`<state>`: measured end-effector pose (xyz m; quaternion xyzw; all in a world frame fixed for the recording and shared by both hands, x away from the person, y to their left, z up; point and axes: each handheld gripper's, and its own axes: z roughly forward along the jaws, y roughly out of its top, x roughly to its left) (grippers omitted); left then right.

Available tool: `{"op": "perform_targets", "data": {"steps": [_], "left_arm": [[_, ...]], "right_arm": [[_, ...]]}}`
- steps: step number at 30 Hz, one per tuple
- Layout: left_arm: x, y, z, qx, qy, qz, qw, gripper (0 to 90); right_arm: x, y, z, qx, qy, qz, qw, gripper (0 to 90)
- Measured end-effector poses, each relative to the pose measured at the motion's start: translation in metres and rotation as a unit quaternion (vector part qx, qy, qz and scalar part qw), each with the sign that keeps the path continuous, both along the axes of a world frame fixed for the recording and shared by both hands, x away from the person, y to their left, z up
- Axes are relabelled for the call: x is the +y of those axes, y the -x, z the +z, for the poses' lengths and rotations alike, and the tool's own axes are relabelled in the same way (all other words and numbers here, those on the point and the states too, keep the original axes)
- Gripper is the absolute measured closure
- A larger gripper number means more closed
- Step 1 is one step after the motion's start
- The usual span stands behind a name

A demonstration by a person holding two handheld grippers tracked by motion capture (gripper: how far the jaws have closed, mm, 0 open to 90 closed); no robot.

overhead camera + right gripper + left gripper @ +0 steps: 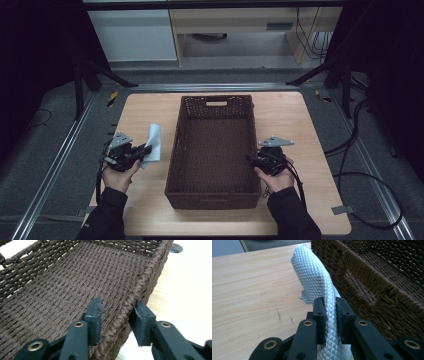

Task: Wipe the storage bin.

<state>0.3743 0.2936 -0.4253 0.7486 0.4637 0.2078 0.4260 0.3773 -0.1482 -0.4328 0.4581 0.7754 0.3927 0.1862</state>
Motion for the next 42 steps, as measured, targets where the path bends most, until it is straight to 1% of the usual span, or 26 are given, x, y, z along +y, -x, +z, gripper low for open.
{"op": "perform_targets", "data": {"steps": [3,5,8,9,12,13,16,17,18,19,20,21,22,24,27,29,30,31,33,35,39,40,41,42], "left_arm": [[-0.002,-0.001,-0.002,0.004,-0.006,-0.002,1.0,78.7],[-0.003,-0.001,-0.003,0.007,-0.009,-0.003,0.9999,78.6],[-0.003,-0.001,-0.002,0.006,-0.009,-0.002,0.9999,78.5],[-0.003,-0.002,-0.001,0.005,-0.01,-0.001,0.9999,78.4],[-0.002,-0.004,-0.001,0.003,-0.006,0.003,1.0,78.4],[-0.003,-0.006,0.0,0.005,-0.009,0.004,0.9999,78.3],[-0.005,-0.009,0.0,0.004,-0.015,0.004,0.9999,78.0],[-0.007,-0.013,0.001,0.003,-0.016,0.005,0.9999,78.0],[-0.007,-0.013,0.001,0.003,-0.016,0.005,0.9999,78.0],[-0.009,-0.018,0.003,0.002,-0.011,0.007,0.9999,78.0],[-0.009,-0.018,0.003,0.002,-0.011,0.007,0.9999,78.0],[-0.012,-0.026,0.004,0.005,-0.009,0.006,0.9999,78.0],[-0.014,-0.03,0.004,0.003,-0.01,0.008,0.9999,78.0],[-0.016,-0.037,0.005,0.003,-0.007,0.009,0.9999,78.1],[-0.019,-0.045,0.005,-0.002,-0.01,0.01,0.9999,78.0],[-0.022,-0.054,0.002,0.001,-0.021,0.013,0.9997,78.1],[-0.022,-0.054,0.002,0.001,-0.021,0.013,0.9997,78.1],[-0.024,-0.062,-0.002,0.006,-0.03,0.016,0.9994,78.2],[-0.027,-0.072,-0.007,0.013,-0.033,0.019,0.9992,78.3],[-0.031,-0.081,-0.013,0.018,-0.042,0.017,0.9988,78.4],[-0.039,-0.091,-0.028,0.037,-0.056,0.015,0.9977,78.6],[-0.039,-0.091,-0.028,0.037,-0.056,0.015,0.9977,78.8],[-0.042,-0.096,-0.04,0.058,-0.059,0.015,0.9964,78.9],[-0.042,-0.096,-0.04,0.058,-0.059,0.015,0.9964,79.1]], "right_arm": [[0.002,0.001,0.001,-0.003,0.008,-0.005,0.9999,67.1],[0.0,0.001,0.001,-0.002,0.007,-0.005,1.0,68.6],[-0.003,0.001,0.002,0.0,0.005,-0.002,1.0,69.9],[-0.008,0.001,0.002,0.004,0.0,0.0,1.0,72.3],[-0.013,0.001,0.002,0.006,-0.004,0.006,1.0,73.1],[-0.015,0.002,0.002,0.006,-0.004,0.009,0.9999,73.3],[-0.015,0.003,0.003,0.005,0.0,0.009,0.9999,73.3],[-0.015,0.004,0.003,0.005,-0.001,0.009,0.9999,73.3],[-0.015,0.004,0.003,0.006,-0.002,0.01,0.9999,73.3],[-0.015,0.003,0.003,0.006,-0.004,0.011,0.9999,73.3],[-0.015,0.003,0.003,0.007,-0.005,0.012,0.9999,73.3],[-0.016,0.003,0.002,0.007,-0.006,0.014,0.9999,73.3],[-0.016,0.002,0.002,0.007,-0.007,0.016,0.9998,73.3],[-0.018,0.001,0.002,0.008,-0.012,0.02,0.9997,73.3],[-0.019,-0.001,0.002,0.007,-0.014,0.028,0.9995,73.3],[-0.02,-0.003,0.001,0.006,-0.016,0.033,0.9993,73.3],[-0.02,-0.003,0.001,0.006,-0.016,0.035,0.9993,73.3],[-0.02,-0.003,0.001,0.006,-0.016,0.036,0.9992,73.3],[-0.02,-0.004,0.001,0.006,-0.016,0.038,0.9991,73.3],[-0.02,-0.004,0.002,0.007,-0.015,0.037,0.9992,73.3],[-0.02,-0.004,0.002,0.008,-0.016,0.037,0.9992,73.1],[-0.02,-0.004,0.001,0.007,-0.016,0.037,0.9992,73.1],[-0.02,-0.004,0.001,0.007,-0.016,0.037,0.9991,73.1],[-0.02,-0.004,0.001,0.007,-0.016,0.037,0.9991,73.1]]}}
